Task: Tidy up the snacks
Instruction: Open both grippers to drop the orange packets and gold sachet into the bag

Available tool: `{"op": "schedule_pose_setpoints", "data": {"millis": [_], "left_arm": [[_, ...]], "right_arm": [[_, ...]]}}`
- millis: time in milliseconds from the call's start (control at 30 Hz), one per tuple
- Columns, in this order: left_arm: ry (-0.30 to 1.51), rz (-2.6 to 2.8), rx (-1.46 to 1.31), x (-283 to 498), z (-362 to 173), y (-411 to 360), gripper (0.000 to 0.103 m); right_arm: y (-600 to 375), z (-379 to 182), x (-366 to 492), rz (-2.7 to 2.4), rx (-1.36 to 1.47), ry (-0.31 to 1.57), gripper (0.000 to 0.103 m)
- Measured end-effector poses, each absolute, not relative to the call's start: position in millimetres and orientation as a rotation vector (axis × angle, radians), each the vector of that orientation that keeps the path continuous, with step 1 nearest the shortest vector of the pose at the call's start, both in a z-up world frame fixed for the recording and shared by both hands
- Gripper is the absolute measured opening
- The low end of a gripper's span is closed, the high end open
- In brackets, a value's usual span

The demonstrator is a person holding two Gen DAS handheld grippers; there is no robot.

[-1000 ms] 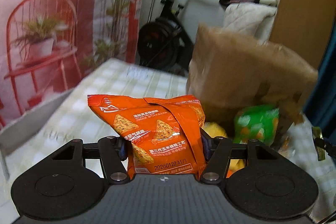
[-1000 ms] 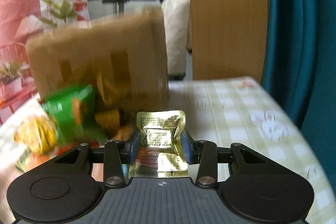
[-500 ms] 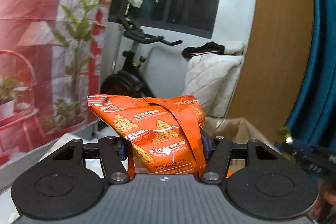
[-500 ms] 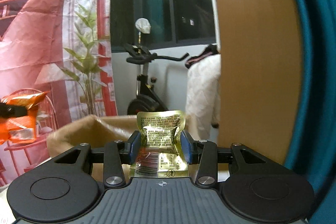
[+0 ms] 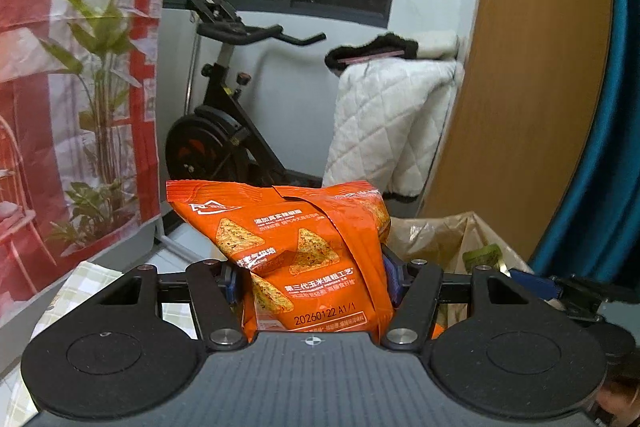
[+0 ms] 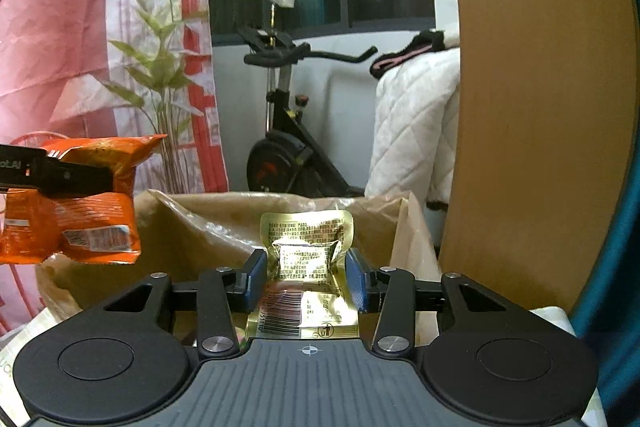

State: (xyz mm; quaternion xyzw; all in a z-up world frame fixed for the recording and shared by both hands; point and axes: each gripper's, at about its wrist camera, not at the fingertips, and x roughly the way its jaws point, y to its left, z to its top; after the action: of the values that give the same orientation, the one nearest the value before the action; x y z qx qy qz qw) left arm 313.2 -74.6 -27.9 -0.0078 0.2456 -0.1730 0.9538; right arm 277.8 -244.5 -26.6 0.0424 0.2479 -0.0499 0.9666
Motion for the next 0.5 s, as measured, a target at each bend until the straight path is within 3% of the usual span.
{"op": "schedule_pose_setpoints", "data": {"millis": [67, 500], "left_arm": [[0.512, -0.351, -0.013, 317, -31, -77, 0.067], [0.468, -0.305, -0.001, 295, -12, -63, 0.077]], "right_arm": [[-245, -28, 282, -0.104, 0.086, 0.515, 0.051], [-243, -12, 258, -0.124, 0.133, 0.463, 0.055]]}}
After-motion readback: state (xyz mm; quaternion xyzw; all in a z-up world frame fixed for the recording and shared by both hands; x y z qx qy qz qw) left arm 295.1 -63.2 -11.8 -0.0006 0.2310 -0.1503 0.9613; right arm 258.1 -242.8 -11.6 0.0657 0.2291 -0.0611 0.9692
